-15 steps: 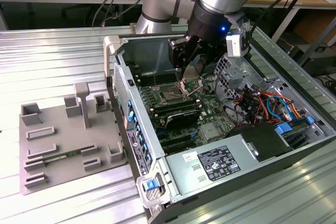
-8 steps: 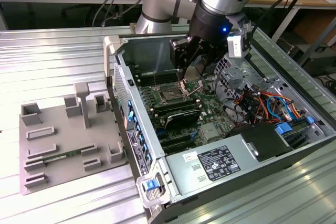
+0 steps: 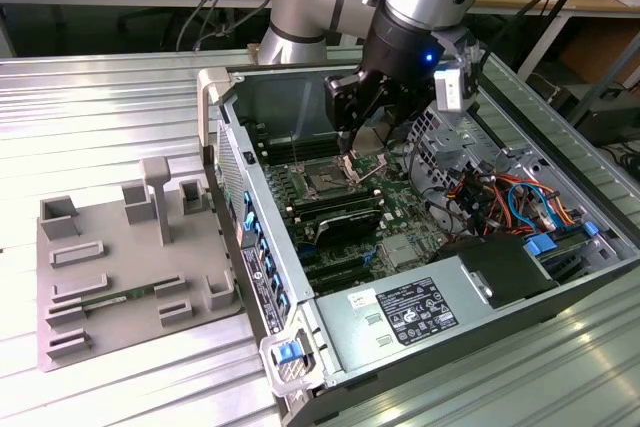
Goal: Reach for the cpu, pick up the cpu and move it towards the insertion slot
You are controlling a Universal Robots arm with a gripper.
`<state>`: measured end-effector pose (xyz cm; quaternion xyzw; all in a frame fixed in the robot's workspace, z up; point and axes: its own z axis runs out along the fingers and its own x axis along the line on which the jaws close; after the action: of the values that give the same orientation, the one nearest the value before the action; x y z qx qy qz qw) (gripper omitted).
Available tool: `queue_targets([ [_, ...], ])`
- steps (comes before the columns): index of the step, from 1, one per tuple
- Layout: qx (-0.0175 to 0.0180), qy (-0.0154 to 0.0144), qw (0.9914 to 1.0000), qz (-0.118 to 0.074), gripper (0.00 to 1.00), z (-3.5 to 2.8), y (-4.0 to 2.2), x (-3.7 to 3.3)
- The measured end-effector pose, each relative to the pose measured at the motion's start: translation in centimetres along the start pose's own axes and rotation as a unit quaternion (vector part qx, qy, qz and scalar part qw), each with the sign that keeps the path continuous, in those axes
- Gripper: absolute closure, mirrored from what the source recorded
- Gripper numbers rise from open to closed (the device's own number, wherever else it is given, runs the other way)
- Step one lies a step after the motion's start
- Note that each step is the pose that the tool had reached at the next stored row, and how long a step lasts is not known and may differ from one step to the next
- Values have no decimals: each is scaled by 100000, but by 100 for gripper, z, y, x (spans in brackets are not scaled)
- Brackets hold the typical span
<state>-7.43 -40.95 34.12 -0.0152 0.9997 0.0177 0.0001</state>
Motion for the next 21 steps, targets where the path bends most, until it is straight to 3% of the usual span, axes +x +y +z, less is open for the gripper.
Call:
queue_targets([
  [21,-3,0,100000,3,45,61,-5,-98],
])
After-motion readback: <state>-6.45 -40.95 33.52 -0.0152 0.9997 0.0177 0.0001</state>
